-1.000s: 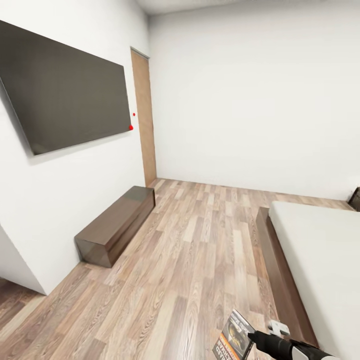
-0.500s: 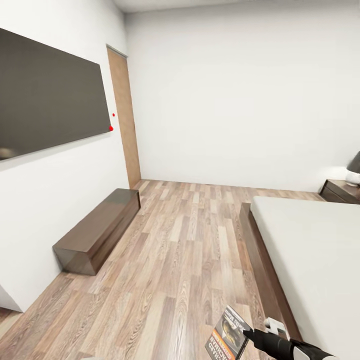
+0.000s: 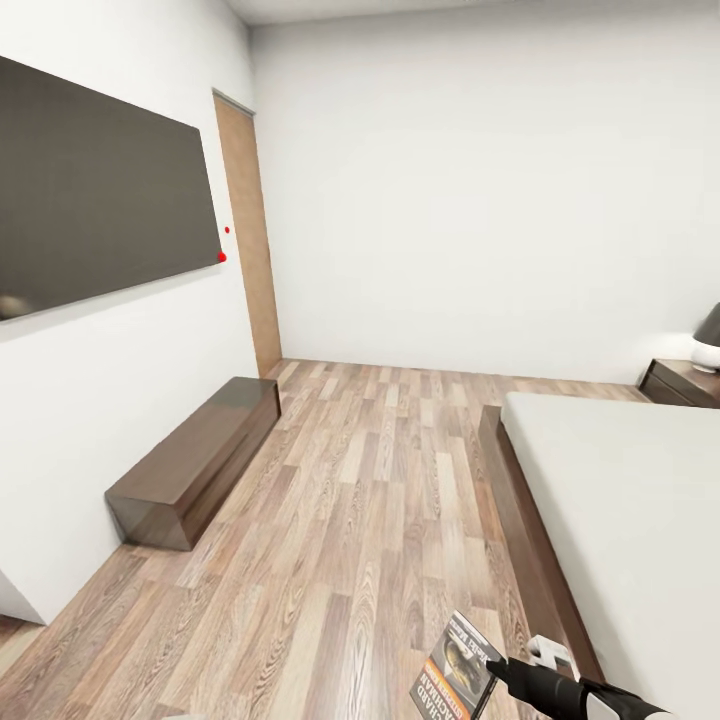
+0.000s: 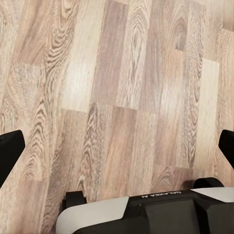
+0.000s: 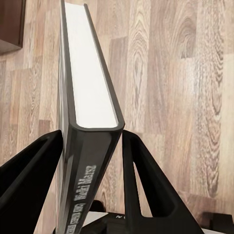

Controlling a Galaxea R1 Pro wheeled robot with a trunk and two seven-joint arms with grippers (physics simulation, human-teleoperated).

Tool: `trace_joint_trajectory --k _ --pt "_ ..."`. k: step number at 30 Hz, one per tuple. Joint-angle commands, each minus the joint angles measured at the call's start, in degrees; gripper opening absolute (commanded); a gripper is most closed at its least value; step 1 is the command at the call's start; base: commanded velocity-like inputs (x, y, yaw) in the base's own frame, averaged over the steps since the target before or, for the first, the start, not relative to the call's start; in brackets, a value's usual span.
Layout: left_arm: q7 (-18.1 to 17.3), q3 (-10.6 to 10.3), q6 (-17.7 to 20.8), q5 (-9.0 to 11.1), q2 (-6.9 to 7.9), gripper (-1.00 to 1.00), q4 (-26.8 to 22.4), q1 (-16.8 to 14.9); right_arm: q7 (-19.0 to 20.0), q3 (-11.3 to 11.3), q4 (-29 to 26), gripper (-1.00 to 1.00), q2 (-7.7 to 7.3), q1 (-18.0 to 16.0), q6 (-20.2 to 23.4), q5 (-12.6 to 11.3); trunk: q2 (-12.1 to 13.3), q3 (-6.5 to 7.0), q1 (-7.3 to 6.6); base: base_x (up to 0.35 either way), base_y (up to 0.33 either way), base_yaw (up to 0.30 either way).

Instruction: In the bedroom, move the book from the bed onto either nightstand, and place the two sandals side by side next to the bed.

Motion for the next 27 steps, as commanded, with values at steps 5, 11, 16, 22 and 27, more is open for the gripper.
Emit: trace_joint_trajectory --k 5,11,16,22,27 --pt "-0.13 0.45 -0.28 -0.64 0.00 1.00 0.07 -0.06 0.32 0.40 0.13 -1.00 -0.01 -0.10 0.26 -0.60 -0.13 -0.13 0.04 0.000 0.000 0.000" --pt "-0.13 0.44 -0.28 -0.65 0.00 1.00 0.07 -0.05 0.36 0.40 0.16 -1.00 -0.03 -0.10 0.28 -0.62 -0.13 -0.13 0.04 0.000 0.000 0.000" --pt "-0.13 0.44 -0.28 -0.65 0.00 1.00 0.06 -0.05 0.49 0.40 0.16 -1.00 -0.04 -0.10 0.26 -0.64 -0.13 0.05 0.04 0.000 0.000 0.000" --pt "-0.13 0.44 -0.28 -0.64 0.00 1.00 0.06 -0.06 0.63 0.40 0.16 -1.00 -0.04 -0.10 0.19 -0.65 -0.13 0.56 0.04 0.000 0.000 0.000" --pt "-0.13 0.44 -0.28 -0.63 0.00 1.00 0.07 -0.06 0.64 0.40 0.16 -1.00 -0.04 -0.10 0.17 -0.65 -0.13 1.01 0.04 0.000 0.000 0.000"
